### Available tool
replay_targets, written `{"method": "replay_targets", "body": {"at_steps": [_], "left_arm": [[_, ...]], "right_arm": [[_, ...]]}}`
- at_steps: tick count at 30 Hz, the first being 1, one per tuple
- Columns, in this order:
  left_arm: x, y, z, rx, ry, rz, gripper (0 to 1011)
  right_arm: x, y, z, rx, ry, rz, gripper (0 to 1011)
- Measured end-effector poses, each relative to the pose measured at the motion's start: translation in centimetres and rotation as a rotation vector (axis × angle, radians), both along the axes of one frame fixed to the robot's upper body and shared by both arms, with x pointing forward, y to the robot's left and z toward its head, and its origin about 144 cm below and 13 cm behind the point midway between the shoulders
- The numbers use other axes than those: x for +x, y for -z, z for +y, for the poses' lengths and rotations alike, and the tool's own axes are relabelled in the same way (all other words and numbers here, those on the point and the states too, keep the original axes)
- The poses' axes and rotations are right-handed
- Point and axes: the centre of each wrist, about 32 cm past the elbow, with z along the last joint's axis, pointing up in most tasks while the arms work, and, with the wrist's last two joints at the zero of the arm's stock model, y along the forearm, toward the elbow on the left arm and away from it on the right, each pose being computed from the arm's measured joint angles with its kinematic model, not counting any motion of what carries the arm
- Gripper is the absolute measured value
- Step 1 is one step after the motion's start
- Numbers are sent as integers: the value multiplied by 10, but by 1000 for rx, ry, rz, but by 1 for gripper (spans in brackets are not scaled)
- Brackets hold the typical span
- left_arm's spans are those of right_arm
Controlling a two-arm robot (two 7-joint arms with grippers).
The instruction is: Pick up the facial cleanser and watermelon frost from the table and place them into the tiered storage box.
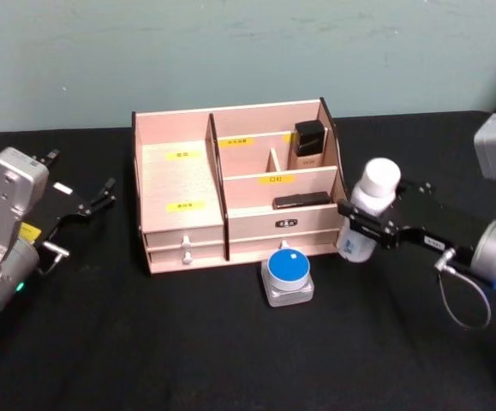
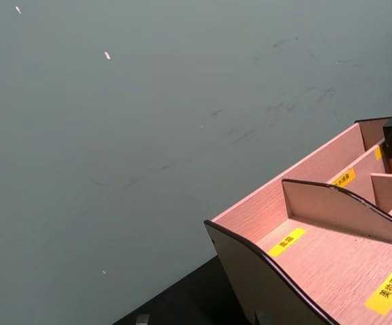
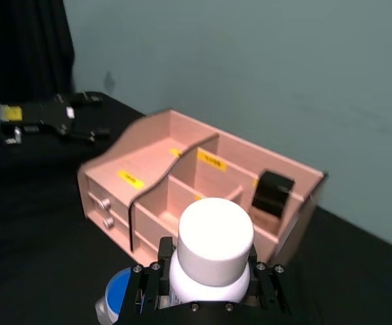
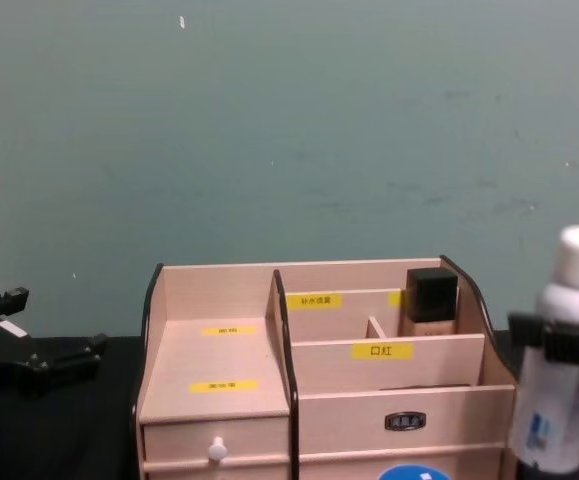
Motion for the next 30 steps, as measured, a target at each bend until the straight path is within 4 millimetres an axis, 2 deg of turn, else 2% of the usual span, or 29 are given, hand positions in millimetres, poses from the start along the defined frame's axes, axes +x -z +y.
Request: {"method": "replay_targets", "body": {"at_steps": [7,22,30], "left_arm": [[0,0,0,0,0,0,1010],[0,0,0,0,0,0,1010],[0,0,0,0,0,0,1010]], "right_arm": [[13,-16,13,10,-36,-33,593],[72,-29,53,44,-72,-73,593],[97,-34,70,61,-79,-81,593]]}}
